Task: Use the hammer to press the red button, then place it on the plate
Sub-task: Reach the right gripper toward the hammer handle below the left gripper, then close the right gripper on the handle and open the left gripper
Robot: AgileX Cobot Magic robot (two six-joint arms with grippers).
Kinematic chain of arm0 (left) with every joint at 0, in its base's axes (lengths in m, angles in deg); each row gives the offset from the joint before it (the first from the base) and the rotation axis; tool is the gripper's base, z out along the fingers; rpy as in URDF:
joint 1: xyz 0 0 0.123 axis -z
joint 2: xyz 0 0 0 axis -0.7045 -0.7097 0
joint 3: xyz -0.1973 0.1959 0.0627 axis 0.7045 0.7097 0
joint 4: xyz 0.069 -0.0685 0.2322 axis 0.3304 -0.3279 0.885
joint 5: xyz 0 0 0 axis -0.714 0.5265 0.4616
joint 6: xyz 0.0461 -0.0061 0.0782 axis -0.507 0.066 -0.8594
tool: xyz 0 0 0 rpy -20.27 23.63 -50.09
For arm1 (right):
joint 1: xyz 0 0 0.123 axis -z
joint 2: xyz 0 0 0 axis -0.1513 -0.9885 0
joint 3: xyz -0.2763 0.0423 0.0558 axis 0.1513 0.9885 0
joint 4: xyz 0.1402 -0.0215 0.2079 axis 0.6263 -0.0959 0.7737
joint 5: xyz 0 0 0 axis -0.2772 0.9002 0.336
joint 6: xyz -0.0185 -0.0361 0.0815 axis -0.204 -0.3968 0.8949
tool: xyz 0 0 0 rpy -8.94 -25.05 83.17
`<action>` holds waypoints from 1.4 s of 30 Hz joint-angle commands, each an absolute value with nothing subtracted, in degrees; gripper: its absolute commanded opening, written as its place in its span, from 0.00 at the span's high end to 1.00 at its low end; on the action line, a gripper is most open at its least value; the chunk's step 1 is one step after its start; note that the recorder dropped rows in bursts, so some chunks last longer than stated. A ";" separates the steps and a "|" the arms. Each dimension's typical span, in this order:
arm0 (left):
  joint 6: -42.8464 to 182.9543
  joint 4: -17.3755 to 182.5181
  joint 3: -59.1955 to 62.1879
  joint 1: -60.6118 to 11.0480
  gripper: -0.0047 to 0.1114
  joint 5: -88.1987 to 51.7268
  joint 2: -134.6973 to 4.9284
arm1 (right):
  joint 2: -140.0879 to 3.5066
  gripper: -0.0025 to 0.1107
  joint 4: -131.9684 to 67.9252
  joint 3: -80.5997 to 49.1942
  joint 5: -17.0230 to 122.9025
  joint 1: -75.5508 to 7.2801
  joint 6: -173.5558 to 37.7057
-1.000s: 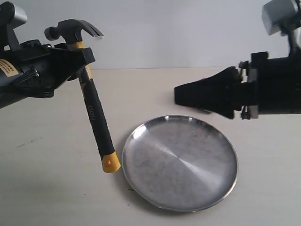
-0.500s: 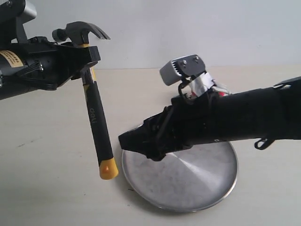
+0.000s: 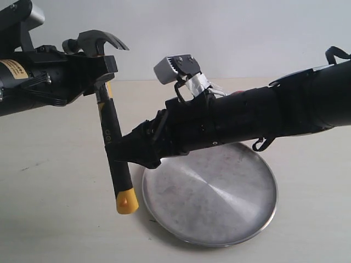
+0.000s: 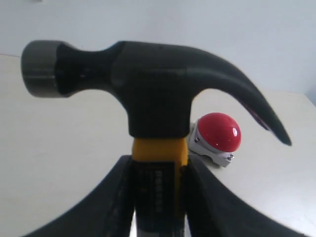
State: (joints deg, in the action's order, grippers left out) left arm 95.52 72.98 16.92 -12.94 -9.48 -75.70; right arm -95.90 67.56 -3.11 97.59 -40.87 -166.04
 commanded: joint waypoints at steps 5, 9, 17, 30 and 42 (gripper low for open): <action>98.01 73.29 13.95 -12.75 0.96 -7.11 -74.68 | -96.66 0.36 67.93 -4.56 94.55 -41.04 -167.57; 98.93 73.29 13.91 -12.75 0.96 -7.51 -74.68 | -96.77 0.36 67.93 -4.56 93.28 -41.04 -168.26; 103.16 73.29 13.91 -12.52 0.96 -7.84 -74.68 | -97.73 0.36 67.93 -5.25 93.15 -41.04 -168.51; 102.78 75.01 13.82 -9.41 0.96 -6.15 -74.68 | -100.45 0.37 67.93 -6.54 93.35 -41.04 -166.99; 102.96 75.01 13.82 -9.41 0.96 -6.42 -74.68 | -100.45 0.62 67.93 -6.68 93.37 -41.04 -165.85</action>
State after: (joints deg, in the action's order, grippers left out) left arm 102.68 74.61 14.95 -9.62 -10.53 -75.70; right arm -100.44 67.67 -6.20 93.15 -40.87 -165.98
